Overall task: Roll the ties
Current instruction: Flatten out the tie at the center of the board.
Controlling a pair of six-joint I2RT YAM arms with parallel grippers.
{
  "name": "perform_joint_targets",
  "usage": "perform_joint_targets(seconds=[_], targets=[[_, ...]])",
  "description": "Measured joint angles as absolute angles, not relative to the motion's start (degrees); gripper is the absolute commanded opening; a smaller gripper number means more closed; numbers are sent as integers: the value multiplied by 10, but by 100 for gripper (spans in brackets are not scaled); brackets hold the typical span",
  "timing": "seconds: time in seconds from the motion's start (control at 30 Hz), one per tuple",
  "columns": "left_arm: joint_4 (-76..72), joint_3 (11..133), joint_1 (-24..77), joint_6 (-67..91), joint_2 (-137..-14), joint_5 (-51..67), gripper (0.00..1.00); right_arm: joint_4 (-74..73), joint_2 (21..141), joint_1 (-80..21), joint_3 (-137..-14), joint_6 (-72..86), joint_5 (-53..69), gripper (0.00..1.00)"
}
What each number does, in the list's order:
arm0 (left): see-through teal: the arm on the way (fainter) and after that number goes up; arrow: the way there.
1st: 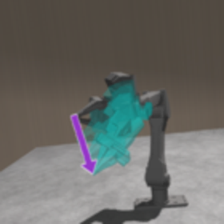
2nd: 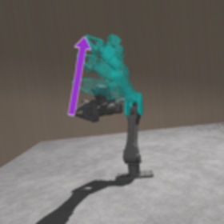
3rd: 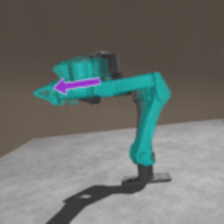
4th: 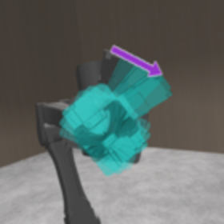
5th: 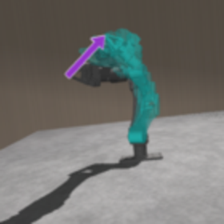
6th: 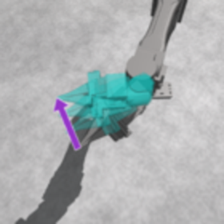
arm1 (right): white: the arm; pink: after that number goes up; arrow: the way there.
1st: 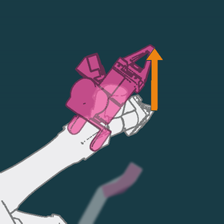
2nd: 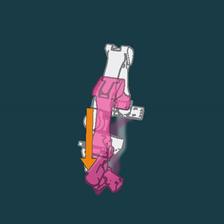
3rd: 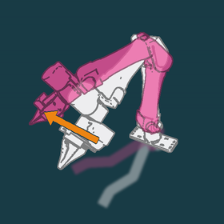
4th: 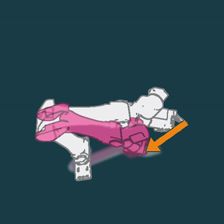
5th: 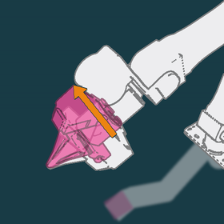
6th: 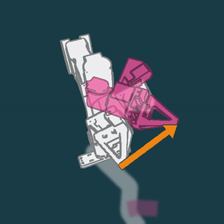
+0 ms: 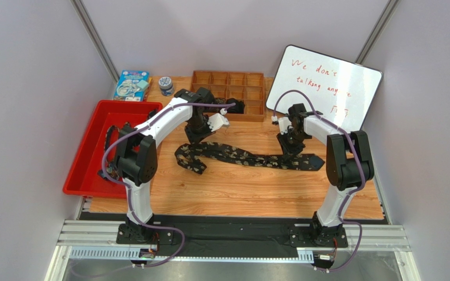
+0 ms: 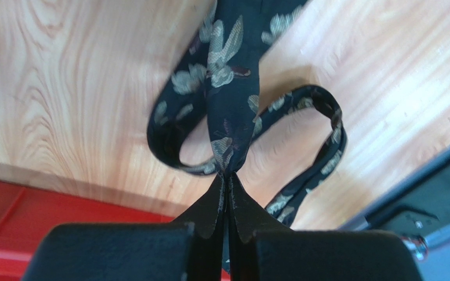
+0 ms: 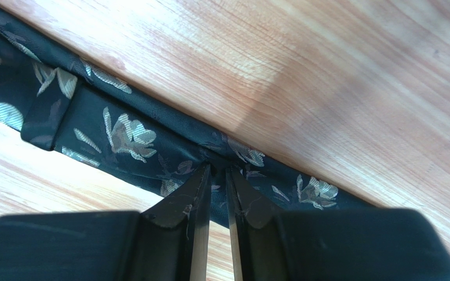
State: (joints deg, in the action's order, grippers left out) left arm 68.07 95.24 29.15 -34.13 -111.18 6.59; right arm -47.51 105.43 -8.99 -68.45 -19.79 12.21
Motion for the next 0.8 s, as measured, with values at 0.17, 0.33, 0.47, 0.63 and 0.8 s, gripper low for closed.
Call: perform_joint_targets(seconds=[0.17, 0.33, 0.47, 0.63, 0.8], targets=[[737, 990, 282, -354, -1135, 91, 7, -470, 1050, -90, -681, -209, 105, 21], [754, 1043, 277, -357, -1215, 106, 17, -464, 1043, -90, -676, -225, 91, 22], [747, 1043, 267, -360, -1240, 84, 26, -463, 1039, -90, -674, -235, 84, 23], [727, 1042, 256, -373, -1236, 57, 58, -477, 1028, -89, -676, -239, 89, 28], [700, 1022, 251, -378, -1203, 102, 81, -515, 1015, -85, -708, -236, 114, 32]])
